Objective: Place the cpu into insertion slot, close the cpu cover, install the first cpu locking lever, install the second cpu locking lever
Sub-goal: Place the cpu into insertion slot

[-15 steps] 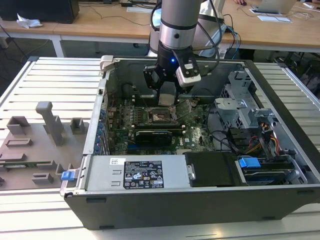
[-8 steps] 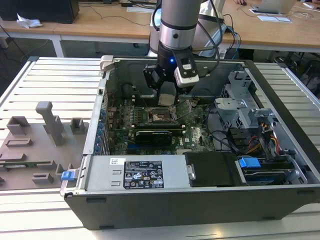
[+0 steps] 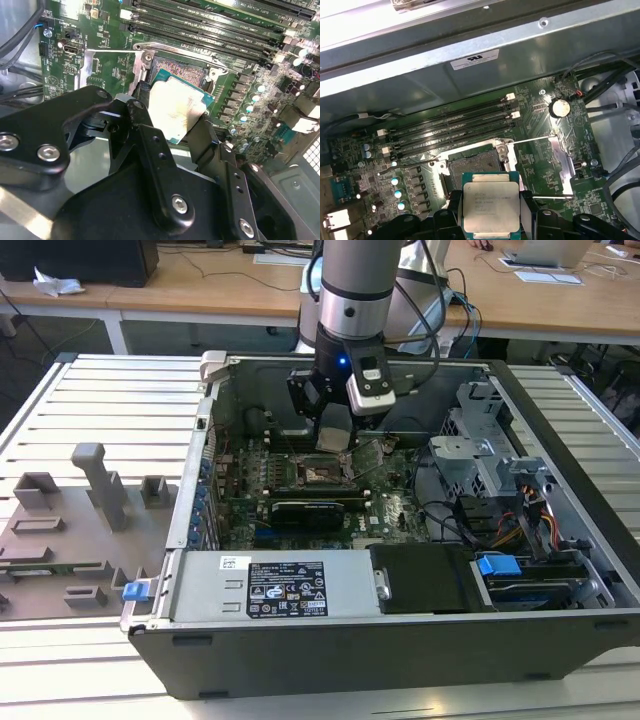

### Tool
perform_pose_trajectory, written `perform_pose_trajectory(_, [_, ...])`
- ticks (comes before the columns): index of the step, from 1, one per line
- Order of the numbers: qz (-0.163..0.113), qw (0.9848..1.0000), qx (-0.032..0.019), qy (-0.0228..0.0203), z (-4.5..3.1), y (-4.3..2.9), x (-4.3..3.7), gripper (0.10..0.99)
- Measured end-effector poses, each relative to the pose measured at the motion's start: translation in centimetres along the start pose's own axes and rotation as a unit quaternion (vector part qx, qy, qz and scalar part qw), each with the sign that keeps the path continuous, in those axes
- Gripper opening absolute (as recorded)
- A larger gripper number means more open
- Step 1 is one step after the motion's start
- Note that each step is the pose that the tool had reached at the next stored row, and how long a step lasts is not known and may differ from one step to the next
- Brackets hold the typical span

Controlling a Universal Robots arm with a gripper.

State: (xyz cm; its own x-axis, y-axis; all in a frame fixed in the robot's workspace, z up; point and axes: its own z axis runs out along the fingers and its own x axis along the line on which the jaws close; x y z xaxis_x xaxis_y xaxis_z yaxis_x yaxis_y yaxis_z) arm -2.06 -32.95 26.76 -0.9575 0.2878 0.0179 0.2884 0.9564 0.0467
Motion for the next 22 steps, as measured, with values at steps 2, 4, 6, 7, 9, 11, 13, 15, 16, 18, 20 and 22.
perform_pose_trajectory(2, [0.004,1.0,-0.0001,-0.0002,0.01,0.0,0.0,0.541])
perform_pose_trajectory(4, [0.008,1.0,-0.0002,-0.0004,0.02,0.0,0.0,0.541])
perform_pose_trajectory(6, [0.011,0.9999,-0.0002,-0.0005,0.03,0.0,0.0,0.541])
perform_pose_trajectory(7, [0.015,0.9999,-0.0002,-0.0007,0.03,0.0,0.0,0.541])
perform_pose_trajectory(9, [0.019,0.9998,-0.0003,-0.0009,0.04,0.0,0.0,0.541])
perform_pose_trajectory(11, [0.024,0.9997,-0.0004,-0.0011,0.05,0.0,0.0,0.541])
perform_pose_trajectory(13, [0.027,0.9996,-0.0005,-0.0013,0.06,0.0,0.0,0.541])
perform_pose_trajectory(15, [0.032,0.9995,-0.0006,-0.0015,0.07,0.0,0.0,0.541])
perform_pose_trajectory(16, [0.033,0.9994,-0.0006,-0.0016,0.07,0.0,0.0,0.541])
perform_pose_trajectory(18, [0.037,0.9993,-0.0007,-0.0017,0.08,0.0,0.0,0.541])
perform_pose_trajectory(20, [0.041,0.9992,-0.0007,-0.0019,0.08,0.0,0.0,0.541])
perform_pose_trajectory(22, [0.043,0.9991,-0.0008,-0.002,0.09,0.0,0.0,0.541])
